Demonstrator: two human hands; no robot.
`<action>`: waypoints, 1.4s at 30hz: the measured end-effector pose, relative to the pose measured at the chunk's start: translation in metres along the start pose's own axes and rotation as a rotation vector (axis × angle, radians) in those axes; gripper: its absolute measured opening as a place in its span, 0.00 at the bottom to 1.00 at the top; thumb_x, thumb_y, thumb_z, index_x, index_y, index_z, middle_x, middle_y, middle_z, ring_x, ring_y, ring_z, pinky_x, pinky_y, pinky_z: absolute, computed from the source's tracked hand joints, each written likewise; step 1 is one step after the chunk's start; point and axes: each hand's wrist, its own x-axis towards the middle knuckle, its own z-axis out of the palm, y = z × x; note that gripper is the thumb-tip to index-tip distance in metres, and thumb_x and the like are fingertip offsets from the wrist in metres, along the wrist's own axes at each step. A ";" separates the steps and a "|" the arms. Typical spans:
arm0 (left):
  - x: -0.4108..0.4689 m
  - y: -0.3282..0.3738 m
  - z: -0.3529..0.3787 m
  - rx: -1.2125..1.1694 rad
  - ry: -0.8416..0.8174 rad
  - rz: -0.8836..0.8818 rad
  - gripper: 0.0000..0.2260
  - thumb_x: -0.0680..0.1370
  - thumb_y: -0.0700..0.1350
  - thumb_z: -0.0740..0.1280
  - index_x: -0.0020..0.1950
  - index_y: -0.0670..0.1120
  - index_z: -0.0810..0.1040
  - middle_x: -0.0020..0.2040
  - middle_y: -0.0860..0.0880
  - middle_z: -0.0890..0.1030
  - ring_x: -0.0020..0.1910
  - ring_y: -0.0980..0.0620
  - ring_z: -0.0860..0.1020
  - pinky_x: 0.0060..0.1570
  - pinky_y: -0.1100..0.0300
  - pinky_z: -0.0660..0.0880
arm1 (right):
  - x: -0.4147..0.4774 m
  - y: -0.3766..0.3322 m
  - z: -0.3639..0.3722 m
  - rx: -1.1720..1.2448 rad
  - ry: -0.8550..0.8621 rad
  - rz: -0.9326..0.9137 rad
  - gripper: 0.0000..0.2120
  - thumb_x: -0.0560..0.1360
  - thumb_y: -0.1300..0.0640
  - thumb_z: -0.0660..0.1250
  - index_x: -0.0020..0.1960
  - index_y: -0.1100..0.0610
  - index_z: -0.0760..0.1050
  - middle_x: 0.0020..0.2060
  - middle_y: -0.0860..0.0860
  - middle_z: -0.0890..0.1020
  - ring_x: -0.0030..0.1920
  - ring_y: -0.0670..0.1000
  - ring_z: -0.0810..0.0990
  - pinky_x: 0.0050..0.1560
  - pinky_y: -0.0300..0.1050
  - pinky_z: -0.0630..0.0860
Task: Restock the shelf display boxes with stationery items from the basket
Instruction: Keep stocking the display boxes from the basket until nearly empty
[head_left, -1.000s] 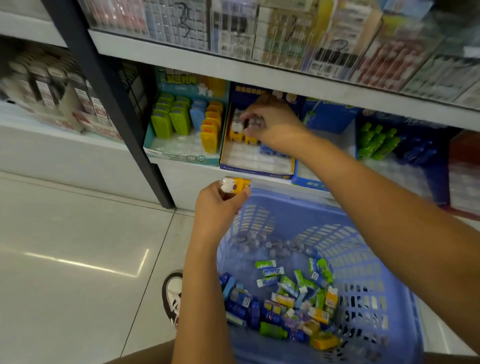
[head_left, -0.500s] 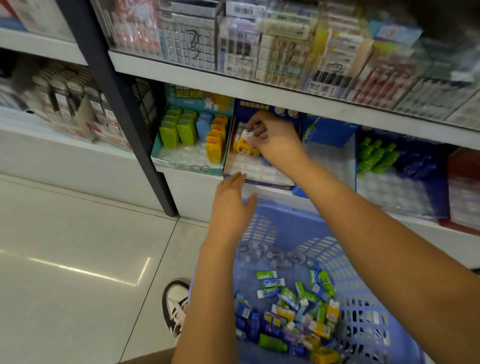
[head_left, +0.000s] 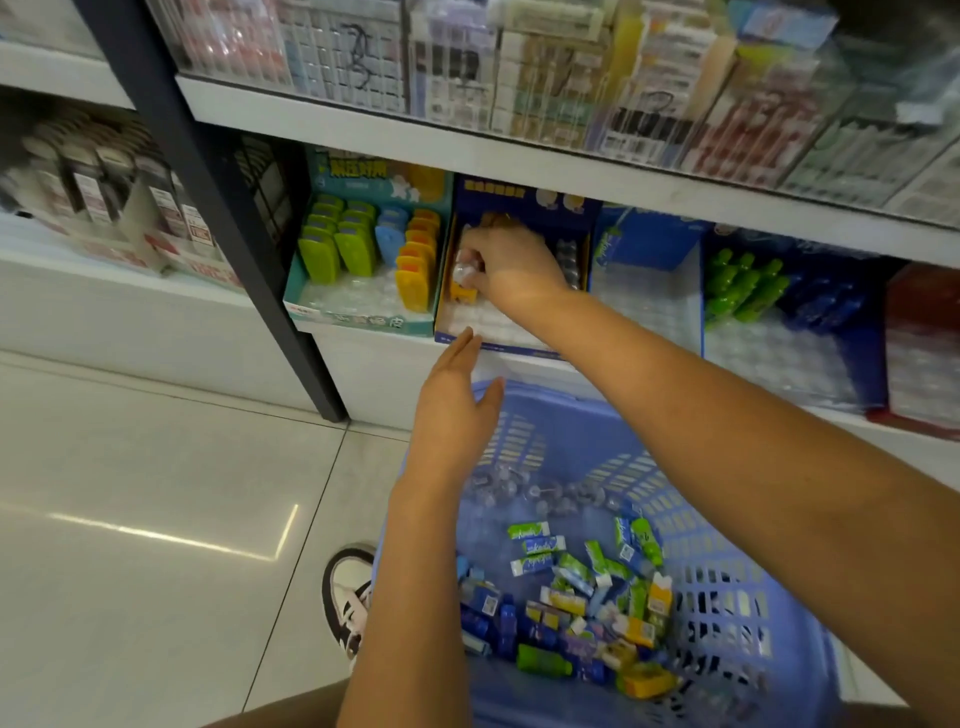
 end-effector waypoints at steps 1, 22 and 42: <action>-0.002 0.000 -0.001 -0.018 0.026 -0.003 0.22 0.79 0.43 0.65 0.73 0.42 0.66 0.73 0.47 0.67 0.72 0.52 0.65 0.65 0.71 0.58 | -0.002 -0.001 -0.004 0.052 -0.022 0.040 0.14 0.76 0.56 0.65 0.60 0.58 0.73 0.59 0.56 0.75 0.58 0.56 0.75 0.49 0.44 0.70; -0.130 -0.034 0.192 0.397 -1.241 -0.166 0.14 0.78 0.45 0.65 0.57 0.36 0.78 0.55 0.35 0.79 0.54 0.37 0.77 0.51 0.50 0.73 | -0.302 0.139 0.189 -0.068 -1.134 0.291 0.14 0.76 0.58 0.63 0.61 0.59 0.75 0.56 0.58 0.78 0.54 0.58 0.78 0.51 0.49 0.72; -0.120 -0.053 0.224 0.211 -0.951 -0.406 0.15 0.75 0.48 0.69 0.34 0.41 0.74 0.32 0.46 0.74 0.31 0.53 0.73 0.30 0.65 0.68 | -0.255 0.185 0.107 1.108 -0.646 0.625 0.19 0.78 0.65 0.60 0.62 0.45 0.72 0.38 0.51 0.79 0.29 0.48 0.72 0.28 0.40 0.66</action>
